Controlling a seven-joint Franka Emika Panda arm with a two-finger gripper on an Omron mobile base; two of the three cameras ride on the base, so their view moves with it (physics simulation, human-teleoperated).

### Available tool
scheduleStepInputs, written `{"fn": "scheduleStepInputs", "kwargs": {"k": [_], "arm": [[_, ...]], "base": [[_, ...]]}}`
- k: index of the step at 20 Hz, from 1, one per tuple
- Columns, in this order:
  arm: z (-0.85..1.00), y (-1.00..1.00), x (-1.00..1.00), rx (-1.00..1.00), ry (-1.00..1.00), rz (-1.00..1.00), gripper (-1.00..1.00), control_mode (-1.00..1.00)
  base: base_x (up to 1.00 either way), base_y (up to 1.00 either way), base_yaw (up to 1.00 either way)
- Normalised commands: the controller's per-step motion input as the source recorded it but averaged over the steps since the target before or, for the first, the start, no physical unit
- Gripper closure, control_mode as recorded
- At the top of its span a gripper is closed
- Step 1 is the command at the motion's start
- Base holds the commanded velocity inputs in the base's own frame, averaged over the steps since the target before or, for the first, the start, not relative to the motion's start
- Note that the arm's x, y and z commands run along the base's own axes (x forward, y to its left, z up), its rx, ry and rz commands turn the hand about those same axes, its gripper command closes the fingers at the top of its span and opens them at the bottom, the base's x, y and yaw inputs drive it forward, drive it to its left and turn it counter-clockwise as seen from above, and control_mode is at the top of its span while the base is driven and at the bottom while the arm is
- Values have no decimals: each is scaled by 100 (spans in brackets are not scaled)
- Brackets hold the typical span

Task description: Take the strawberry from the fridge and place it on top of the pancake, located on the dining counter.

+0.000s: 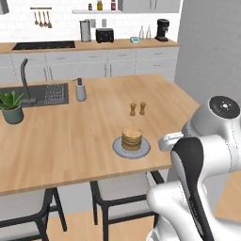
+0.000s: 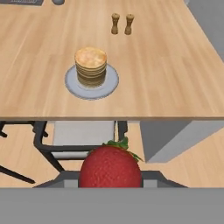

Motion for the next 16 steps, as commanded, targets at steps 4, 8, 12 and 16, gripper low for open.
{"fn": "scheduleStepInputs", "kwargs": {"k": [4,8,12,16], "arm": [[0,0,0,0,0,0,100,100],[0,0,0,0,0,0,100,100],[3,20,73,0,-9,23,100,-100],[1,24,100,0,-2,25,100,-100]], "base": [[38,33,-2],[47,11,12],[18,9,8],[0,0,0]]}}
